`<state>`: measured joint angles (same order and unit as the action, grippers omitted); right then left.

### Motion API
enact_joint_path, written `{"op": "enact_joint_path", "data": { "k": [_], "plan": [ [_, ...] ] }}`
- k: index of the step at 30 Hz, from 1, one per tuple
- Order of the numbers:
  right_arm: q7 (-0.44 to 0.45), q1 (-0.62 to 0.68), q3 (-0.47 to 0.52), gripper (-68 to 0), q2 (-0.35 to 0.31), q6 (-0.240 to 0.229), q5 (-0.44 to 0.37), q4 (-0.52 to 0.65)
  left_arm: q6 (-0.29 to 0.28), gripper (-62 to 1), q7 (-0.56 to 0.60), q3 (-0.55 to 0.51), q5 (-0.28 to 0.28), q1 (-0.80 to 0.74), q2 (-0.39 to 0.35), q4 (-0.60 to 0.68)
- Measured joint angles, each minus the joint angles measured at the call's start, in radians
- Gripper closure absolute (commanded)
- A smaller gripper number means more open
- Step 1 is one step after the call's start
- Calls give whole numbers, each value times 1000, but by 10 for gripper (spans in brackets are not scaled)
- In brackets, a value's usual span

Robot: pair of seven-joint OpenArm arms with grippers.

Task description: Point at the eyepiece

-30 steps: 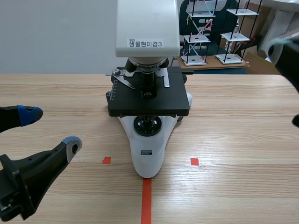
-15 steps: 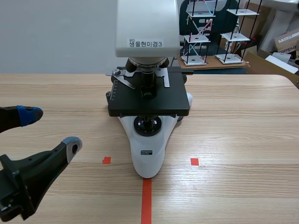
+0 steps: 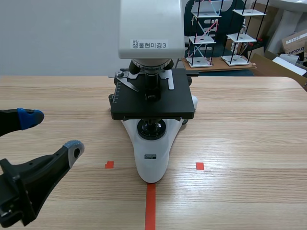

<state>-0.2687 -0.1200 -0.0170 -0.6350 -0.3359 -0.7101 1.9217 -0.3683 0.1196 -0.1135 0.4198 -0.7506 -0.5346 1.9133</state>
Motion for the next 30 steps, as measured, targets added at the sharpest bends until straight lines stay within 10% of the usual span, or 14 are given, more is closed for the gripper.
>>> {"op": "enact_joint_path", "data": {
  "k": [14,30],
  "plan": [
    [-46,-294,-291,-2,4,-68,-51,-187,0,-581,0,0,0,0,0,0],
    [-48,-295,-298,-2,14,-68,-51,-188,0,-581,0,0,0,0,0,0]
  ]
}}
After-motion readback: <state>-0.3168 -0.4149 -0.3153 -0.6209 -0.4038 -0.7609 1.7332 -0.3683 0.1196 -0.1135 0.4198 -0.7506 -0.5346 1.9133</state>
